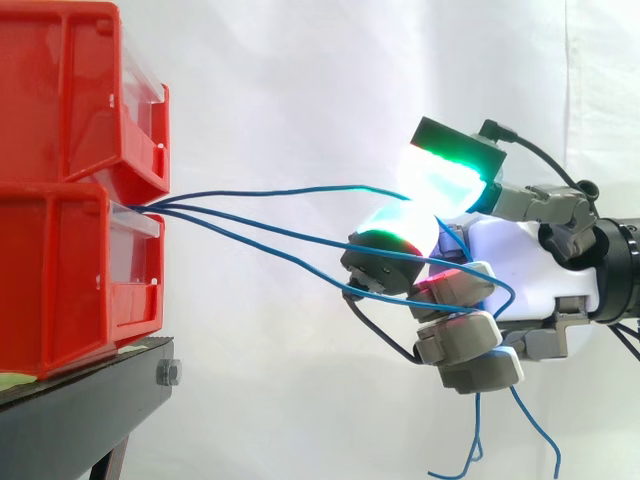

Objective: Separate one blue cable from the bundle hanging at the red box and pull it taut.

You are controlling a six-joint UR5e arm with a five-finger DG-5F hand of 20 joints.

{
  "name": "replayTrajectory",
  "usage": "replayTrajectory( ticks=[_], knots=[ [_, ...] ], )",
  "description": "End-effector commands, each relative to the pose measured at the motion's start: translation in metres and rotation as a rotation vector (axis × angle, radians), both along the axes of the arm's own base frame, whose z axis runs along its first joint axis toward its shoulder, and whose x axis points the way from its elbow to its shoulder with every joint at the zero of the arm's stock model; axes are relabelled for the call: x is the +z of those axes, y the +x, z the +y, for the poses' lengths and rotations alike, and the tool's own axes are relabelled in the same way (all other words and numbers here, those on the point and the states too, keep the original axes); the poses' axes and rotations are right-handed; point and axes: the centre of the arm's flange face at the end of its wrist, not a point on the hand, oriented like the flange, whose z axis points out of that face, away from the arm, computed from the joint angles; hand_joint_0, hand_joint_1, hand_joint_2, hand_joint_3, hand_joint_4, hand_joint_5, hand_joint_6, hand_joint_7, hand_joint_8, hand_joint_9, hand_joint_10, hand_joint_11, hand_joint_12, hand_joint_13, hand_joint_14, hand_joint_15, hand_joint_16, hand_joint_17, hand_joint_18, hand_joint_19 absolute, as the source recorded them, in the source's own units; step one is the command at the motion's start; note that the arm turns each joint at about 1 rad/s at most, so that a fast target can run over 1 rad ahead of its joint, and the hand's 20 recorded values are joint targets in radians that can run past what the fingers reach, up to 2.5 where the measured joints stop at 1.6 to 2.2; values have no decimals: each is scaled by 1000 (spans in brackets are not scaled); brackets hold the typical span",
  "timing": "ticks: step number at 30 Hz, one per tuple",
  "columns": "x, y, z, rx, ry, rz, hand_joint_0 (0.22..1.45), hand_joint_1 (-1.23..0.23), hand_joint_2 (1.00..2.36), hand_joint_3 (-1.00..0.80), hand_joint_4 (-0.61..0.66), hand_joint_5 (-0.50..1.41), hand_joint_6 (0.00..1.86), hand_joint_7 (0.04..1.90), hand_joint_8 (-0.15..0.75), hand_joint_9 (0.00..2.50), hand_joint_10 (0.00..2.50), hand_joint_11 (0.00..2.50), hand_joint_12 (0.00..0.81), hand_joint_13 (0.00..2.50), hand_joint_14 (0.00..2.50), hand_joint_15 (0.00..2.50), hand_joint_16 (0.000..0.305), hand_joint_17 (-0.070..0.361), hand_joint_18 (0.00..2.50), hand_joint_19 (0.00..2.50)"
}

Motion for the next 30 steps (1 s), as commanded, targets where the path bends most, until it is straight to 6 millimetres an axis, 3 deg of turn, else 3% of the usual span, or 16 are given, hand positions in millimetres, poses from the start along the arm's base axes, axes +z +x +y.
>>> replayTrajectory(
  ticks=[1,9,11,16,23,30],
  knots=[
    [0,0,0,0,0,2,595,-781,1010,-61,-156,-132,916,1083,362,1001,275,1311,438,1065,15,1187,53,120,1037,994],
    [-11,-6,0,2,-36,28,595,-783,1009,-55,-153,-129,916,1073,366,1012,210,1314,435,1058,15,1162,54,121,1038,962],
    [-11,-7,0,2,-59,28,595,-784,1008,-55,-154,-128,914,1070,361,1013,0,1298,422,1000,19,1043,53,119,1026,933],
    [-13,-7,2,12,-131,21,594,-784,1008,-53,-153,-128,913,1074,356,993,5,1234,423,978,19,1002,53,118,1011,926],
    [-31,-12,7,16,-155,-3,594,-785,1007,-50,-159,-126,911,1085,356,993,4,1227,422,979,20,1009,53,120,1010,929],
    [-31,-10,15,8,-155,-10,592,-786,1007,-42,-152,-125,910,1084,358,997,3,1226,429,980,19,1008,54,120,1008,929]
  ],
)
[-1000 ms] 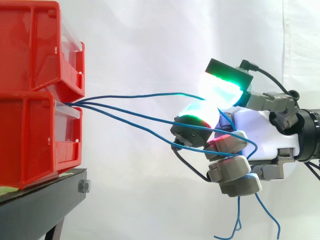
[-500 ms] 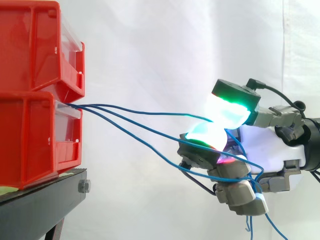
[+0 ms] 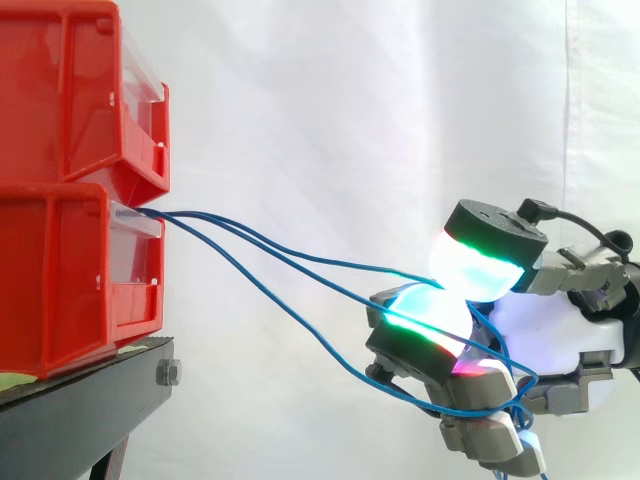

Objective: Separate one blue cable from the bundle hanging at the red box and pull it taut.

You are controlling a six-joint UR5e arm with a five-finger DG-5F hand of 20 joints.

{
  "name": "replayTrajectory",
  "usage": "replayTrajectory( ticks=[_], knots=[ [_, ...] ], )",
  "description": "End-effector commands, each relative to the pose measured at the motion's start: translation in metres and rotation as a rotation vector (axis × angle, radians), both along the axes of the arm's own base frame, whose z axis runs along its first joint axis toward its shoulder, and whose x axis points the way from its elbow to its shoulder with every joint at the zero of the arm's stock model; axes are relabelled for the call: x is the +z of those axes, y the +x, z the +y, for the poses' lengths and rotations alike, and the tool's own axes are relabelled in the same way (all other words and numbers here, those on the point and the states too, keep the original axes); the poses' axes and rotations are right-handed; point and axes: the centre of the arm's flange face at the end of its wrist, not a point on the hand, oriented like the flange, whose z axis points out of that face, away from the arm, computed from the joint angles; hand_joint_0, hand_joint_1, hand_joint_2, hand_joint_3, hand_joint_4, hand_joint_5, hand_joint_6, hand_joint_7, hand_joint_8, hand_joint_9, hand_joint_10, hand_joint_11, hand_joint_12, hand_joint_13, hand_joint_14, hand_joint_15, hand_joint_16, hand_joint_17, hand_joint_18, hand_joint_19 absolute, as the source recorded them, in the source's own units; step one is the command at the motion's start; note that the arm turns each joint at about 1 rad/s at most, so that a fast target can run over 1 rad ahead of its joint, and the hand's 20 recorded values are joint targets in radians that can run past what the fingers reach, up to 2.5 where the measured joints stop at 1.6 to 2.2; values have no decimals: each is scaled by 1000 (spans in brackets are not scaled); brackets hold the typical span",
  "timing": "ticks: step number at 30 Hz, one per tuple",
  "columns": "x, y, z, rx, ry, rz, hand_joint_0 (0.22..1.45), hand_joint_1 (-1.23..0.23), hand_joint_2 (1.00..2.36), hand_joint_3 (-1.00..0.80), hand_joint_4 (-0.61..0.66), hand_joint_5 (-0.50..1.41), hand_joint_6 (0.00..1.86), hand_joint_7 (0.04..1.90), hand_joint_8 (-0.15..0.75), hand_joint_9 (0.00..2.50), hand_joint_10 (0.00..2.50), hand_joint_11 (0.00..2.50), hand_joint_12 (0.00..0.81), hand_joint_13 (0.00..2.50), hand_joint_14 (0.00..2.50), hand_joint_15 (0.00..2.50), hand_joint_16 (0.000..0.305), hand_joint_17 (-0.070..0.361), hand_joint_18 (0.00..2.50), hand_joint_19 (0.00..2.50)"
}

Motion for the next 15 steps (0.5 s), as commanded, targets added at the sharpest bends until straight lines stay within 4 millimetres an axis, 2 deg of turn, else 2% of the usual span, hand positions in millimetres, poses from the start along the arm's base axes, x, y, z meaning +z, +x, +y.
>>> replayTrajectory(
  ticks=[1,15],
  knots=[
    [-1,1,5,-10,5,3,593,-786,1007,-45,-150,-125,910,1084,358,997,3,1226,430,982,20,1006,54,121,1008,927],
    [0,2,3,-56,27,1,593,-787,1007,-41,-156,-123,909,1090,364,999,3,1228,434,983,20,998,54,122,1015,927]
  ],
)
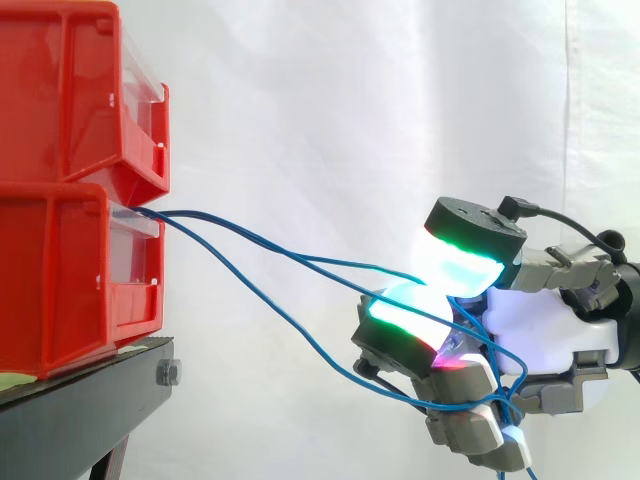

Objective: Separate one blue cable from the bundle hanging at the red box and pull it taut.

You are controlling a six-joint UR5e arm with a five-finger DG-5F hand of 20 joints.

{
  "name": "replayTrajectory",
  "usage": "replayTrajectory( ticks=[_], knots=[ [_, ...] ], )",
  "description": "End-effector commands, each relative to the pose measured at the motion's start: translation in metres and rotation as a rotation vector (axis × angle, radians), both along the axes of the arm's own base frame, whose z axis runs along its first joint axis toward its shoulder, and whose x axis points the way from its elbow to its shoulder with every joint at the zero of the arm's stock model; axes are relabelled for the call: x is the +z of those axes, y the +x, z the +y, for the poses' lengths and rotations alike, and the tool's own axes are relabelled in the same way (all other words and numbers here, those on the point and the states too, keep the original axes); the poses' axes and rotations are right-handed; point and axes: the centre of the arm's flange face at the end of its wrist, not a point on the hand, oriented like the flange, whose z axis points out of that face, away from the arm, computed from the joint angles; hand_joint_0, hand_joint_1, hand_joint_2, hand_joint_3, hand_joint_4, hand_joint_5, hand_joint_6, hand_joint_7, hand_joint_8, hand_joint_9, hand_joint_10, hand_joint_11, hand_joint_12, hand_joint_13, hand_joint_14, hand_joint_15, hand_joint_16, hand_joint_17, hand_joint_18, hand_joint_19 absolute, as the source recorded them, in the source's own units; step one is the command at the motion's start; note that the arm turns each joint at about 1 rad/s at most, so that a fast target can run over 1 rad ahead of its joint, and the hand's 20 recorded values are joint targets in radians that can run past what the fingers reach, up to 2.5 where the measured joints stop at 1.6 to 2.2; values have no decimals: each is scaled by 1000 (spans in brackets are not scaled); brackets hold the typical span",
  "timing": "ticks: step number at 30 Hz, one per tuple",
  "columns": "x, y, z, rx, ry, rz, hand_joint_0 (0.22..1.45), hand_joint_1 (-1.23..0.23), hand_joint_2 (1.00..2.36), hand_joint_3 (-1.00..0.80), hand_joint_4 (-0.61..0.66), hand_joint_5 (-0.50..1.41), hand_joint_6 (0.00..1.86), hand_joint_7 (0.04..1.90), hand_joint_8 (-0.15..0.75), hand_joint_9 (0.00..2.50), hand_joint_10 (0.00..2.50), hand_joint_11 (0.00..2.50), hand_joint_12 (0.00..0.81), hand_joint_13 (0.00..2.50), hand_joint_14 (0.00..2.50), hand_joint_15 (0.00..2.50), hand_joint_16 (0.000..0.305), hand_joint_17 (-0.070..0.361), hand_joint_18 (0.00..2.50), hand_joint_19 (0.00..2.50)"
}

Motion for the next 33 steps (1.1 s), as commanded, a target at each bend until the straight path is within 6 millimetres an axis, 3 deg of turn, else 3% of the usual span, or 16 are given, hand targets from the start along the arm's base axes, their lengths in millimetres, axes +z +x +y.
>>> replayTrajectory(
  ticks=[1,11,16,33],
  knots=[
    [0,0,0,-2,0,0,593,-788,1007,-41,-153,-122,909,1086,363,1000,4,1220,434,984,19,996,55,123,1016,925],
    [0,0,0,-2,0,0,596,-792,1006,-44,-150,-122,908,1087,367,942,5,1150,437,925,19,877,55,123,970,790],
    [0,0,-1,-4,0,3,598,-793,1007,-45,-147,-122,907,1103,370,986,4,1262,440,910,20,896,55,124,950,807],
    [0,0,0,-2,0,3,596,-799,1002,3,-129,-108,901,1149,379,1034,3,1233,449,958,20,917,59,132,1010,868]
  ],
)
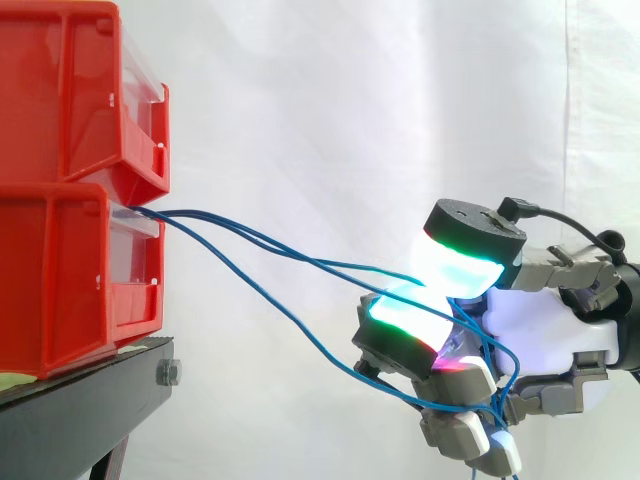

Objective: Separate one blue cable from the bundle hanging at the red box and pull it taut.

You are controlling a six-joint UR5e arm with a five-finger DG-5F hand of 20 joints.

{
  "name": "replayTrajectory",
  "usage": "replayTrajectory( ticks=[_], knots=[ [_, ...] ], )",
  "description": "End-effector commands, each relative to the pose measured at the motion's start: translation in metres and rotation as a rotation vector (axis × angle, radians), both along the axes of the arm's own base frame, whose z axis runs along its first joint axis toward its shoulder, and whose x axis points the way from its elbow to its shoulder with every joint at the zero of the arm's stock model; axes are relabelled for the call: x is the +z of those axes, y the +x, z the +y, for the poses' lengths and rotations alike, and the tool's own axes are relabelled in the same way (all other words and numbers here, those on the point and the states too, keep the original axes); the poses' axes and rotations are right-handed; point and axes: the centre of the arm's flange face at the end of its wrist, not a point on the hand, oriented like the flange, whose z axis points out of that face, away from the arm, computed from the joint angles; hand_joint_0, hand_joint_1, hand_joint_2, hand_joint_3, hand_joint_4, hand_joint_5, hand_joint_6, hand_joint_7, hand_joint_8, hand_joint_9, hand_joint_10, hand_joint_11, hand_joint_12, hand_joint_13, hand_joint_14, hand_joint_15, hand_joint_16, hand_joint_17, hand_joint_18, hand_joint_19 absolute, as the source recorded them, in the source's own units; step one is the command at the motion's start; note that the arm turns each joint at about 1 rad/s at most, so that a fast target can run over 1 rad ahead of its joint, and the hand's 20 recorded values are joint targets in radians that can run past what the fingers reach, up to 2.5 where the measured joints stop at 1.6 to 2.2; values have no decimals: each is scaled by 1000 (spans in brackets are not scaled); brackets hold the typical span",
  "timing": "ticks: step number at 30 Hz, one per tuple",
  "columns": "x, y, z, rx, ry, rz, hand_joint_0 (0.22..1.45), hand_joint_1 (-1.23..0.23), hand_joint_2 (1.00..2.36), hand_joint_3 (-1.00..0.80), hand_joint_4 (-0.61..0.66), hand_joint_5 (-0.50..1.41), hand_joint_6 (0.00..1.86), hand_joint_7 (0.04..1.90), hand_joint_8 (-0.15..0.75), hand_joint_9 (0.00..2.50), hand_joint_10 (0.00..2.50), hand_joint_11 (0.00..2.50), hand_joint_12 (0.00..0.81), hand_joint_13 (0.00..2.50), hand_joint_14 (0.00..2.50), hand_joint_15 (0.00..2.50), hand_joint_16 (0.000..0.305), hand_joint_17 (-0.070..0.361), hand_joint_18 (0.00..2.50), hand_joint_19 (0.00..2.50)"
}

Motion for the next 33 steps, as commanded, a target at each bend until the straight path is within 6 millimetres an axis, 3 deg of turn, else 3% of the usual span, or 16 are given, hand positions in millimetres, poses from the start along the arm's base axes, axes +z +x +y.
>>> replayTrajectory(
  ticks=[1,33],
  knots=[
    [0,0,0,0,0,0,597,-802,1002,4,-130,-107,900,1157,379,1036,3,1234,451,960,20,922,59,133,1009,869],
    [0,0,0,0,0,0,593,-780,1007,-39,-141,-121,900,1167,369,893,12,1071,451,844,21,839,59,133,915,837]
  ],
)
